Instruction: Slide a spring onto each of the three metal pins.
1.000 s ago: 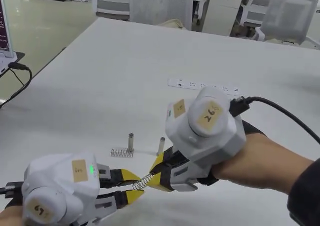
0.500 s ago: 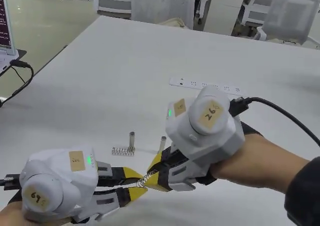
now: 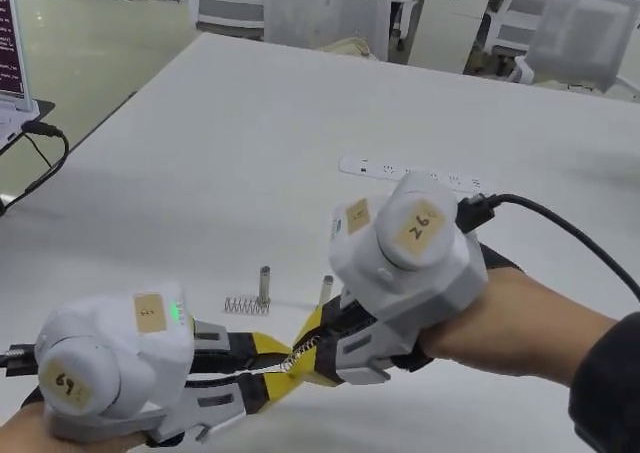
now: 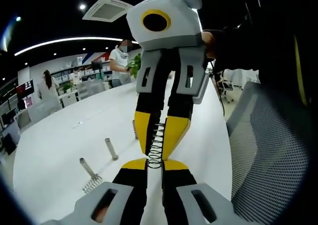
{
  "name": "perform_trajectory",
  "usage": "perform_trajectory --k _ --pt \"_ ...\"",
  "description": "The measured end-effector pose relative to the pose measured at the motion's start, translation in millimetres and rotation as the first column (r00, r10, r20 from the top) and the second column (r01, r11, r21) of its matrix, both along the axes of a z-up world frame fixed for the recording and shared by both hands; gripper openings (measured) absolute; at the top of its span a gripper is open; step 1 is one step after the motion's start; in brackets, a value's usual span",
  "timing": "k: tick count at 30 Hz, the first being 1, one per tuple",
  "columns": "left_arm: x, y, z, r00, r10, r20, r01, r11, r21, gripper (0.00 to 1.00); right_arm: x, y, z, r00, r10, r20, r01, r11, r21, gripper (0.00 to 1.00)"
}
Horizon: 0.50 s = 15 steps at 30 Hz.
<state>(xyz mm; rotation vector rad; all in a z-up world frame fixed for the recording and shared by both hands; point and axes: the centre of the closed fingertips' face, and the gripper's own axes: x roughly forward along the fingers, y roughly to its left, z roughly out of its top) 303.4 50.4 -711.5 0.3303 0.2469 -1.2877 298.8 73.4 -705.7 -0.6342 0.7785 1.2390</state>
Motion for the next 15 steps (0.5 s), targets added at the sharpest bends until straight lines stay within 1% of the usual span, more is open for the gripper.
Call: perform_trajectory --k 5,7,9,10,13,15 --pt "0.6 -1.0 -0.7 1.000 -0.006 0.026 0.006 1.000 0.015 0.03 -0.5 -1.2 -0.8 1.000 0.012 -0.004 -0.012 1.000 -0.025 0.08" --pt "1.8 0.0 -1.0 0.999 -0.003 0.032 0.002 1.000 0.021 0.06 -1.1 -1.1 -0.2 1.000 0.016 -0.010 -0.016 0.999 -0.032 0.08" --pt "3.6 1.5 -1.7 1.000 0.009 0.023 -0.009 1.000 0.020 0.11 -0.2 -1.7 0.2 1.000 0.019 -0.007 -0.020 0.999 -0.038 0.08" --pt "3.7 2.4 -1.7 1.000 0.009 0.019 -0.009 1.000 0.019 0.11 0.4 -2.5 0.4 1.000 0.021 -0.008 -0.021 0.999 -0.044 0.08" --pt "5.4 4.5 -2.4 1.000 0.018 0.024 -0.019 1.000 0.021 0.12 3.7 -5.3 1.5 1.000 0.021 -0.005 -0.021 0.998 -0.059 0.08" --pt "6.5 6.4 -3.8 0.999 0.028 0.021 -0.029 0.999 0.023 0.16 5.6 -7.3 2.7 1.000 0.020 -0.004 -0.020 0.998 -0.067 0.08"
